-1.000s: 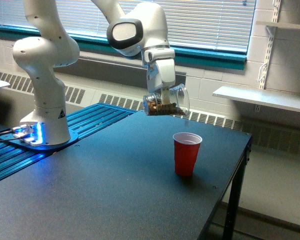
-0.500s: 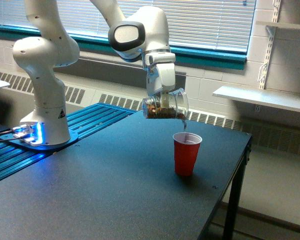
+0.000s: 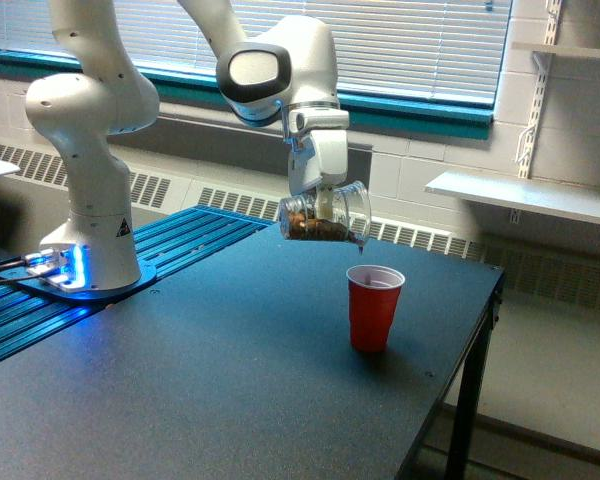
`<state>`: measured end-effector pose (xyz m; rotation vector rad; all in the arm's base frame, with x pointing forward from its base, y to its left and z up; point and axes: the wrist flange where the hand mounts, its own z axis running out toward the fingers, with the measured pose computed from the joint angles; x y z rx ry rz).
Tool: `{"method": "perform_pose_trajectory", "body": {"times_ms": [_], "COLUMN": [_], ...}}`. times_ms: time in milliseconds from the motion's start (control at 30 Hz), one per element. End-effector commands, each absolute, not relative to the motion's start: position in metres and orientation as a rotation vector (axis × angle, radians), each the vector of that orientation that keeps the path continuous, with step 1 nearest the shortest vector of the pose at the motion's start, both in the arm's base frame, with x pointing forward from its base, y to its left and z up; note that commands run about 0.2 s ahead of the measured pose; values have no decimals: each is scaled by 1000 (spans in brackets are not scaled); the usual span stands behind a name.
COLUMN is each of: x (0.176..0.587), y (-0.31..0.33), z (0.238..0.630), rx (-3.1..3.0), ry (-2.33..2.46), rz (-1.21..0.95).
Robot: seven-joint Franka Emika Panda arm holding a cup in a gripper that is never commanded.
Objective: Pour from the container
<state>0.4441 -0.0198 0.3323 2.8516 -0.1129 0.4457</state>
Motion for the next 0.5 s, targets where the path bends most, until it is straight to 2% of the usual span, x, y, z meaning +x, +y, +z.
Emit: {"method": "perform_pose_trajectory", "body": {"times_ms": [33, 500], "x": [443, 448], "y": [-19, -11], "z": [330, 330], "rx": [2845, 2833], "ry": [-133, -101], "rz": [437, 422]}}
